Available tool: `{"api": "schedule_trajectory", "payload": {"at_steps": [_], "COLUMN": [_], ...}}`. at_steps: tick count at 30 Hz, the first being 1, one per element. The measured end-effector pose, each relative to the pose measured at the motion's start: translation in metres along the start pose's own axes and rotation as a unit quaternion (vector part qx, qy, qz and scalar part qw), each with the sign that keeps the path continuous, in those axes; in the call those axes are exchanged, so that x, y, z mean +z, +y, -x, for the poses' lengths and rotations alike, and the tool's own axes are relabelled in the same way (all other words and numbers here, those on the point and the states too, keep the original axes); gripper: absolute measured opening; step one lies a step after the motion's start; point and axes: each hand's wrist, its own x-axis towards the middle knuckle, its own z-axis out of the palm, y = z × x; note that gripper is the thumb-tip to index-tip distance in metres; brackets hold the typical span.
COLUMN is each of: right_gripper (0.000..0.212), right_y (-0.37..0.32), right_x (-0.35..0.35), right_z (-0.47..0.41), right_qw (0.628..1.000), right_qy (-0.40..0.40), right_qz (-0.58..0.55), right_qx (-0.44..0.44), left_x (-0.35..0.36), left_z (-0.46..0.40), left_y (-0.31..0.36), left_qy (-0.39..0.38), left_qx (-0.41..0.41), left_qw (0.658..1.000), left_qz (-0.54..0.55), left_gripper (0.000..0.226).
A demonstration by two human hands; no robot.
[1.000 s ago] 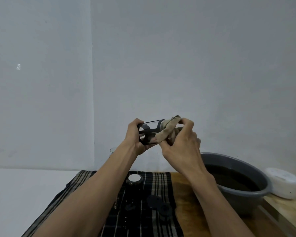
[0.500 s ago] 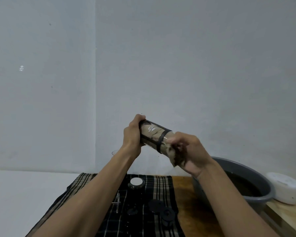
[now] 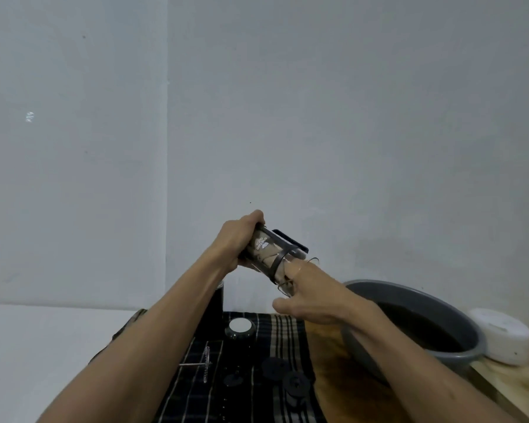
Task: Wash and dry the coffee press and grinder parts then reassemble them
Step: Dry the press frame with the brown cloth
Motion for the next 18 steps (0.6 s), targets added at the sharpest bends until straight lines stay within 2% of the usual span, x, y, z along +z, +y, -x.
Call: {"api": "schedule_trajectory", "payload": {"at_steps": [2, 3, 4, 5, 6, 7, 8, 9, 10, 11, 12, 13, 14, 15, 17, 18], "right_gripper": [0.028, 0.045, 0.067, 0.083, 0.09, 0.09, 0.086, 0.078, 0.067, 0.055, 0.047, 0.037, 0.027, 0.022, 0.019, 0.03], "right_y": [-0.004, -0.008, -0.016, -0.023, -0.028, -0.033, -0.031, -0.024, -0.017, -0.011, -0.007, -0.006, -0.009, -0.013, -0.02, -0.022], "right_x": [0.0, 0.0, 0.002, 0.005, 0.01, 0.01, 0.012, 0.013, 0.013, 0.01, 0.008, 0.006, 0.004, 0.002, -0.002, -0.001], "right_z": [0.007, 0.01, 0.014, 0.016, 0.016, 0.016, 0.014, 0.012, 0.011, 0.01, 0.006, 0.005, 0.004, 0.004, 0.007, 0.01], "right_qw": [0.98, 0.939, 0.865, 0.775, 0.707, 0.678, 0.689, 0.759, 0.855, 0.939, 0.981, 0.992, 0.992, 0.99, 0.964, 0.929], "right_qy": [-0.012, -0.015, -0.03, -0.044, -0.038, -0.02, -0.002, 0.031, 0.078, 0.088, 0.069, 0.037, 0.018, 0.018, 0.044, 0.048], "right_qz": [-0.192, -0.34, -0.501, -0.627, -0.701, -0.729, -0.723, -0.651, -0.509, -0.323, -0.157, -0.066, -0.053, -0.08, -0.233, -0.351], "right_qx": [0.051, 0.043, -0.003, -0.061, -0.087, -0.094, -0.049, 0.007, 0.06, 0.085, 0.087, 0.097, 0.109, 0.117, 0.119, 0.108], "left_x": [0.002, 0.003, 0.005, 0.007, 0.008, 0.007, 0.006, 0.002, -0.004, -0.009, -0.012, -0.013, -0.011, -0.008, -0.002, 0.001], "left_z": [-0.001, -0.003, -0.004, -0.005, -0.004, -0.003, -0.003, -0.004, -0.004, -0.005, -0.005, -0.005, -0.006, -0.008, -0.01, -0.012], "left_y": [-0.014, -0.02, -0.027, -0.033, -0.036, -0.037, -0.035, -0.031, -0.025, -0.016, -0.007, -0.001, 0.003, 0.003, -0.008, -0.017], "left_qy": [-0.006, -0.013, -0.025, -0.04, -0.057, -0.08, -0.11, -0.135, -0.153, -0.162, -0.165, -0.148, -0.125, -0.1, -0.058, -0.046], "left_qx": [0.078, 0.126, 0.169, 0.2, 0.216, 0.218, 0.21, 0.194, 0.166, 0.126, 0.082, 0.049, 0.036, 0.043, 0.097, 0.125], "left_qw": [0.995, 0.985, 0.971, 0.953, 0.939, 0.934, 0.937, 0.946, 0.96, 0.973, 0.981, 0.987, 0.992, 0.994, 0.991, 0.982], "left_qz": [0.068, 0.115, 0.17, 0.223, 0.261, 0.272, 0.258, 0.22, 0.167, 0.109, 0.062, 0.023, 0.002, 0.0, 0.075, 0.136], "left_gripper": [0.024, 0.026, 0.028, 0.03, 0.032, 0.036, 0.039, 0.041, 0.043, 0.045, 0.05, 0.059, 0.063, 0.058, 0.037, 0.033]}}
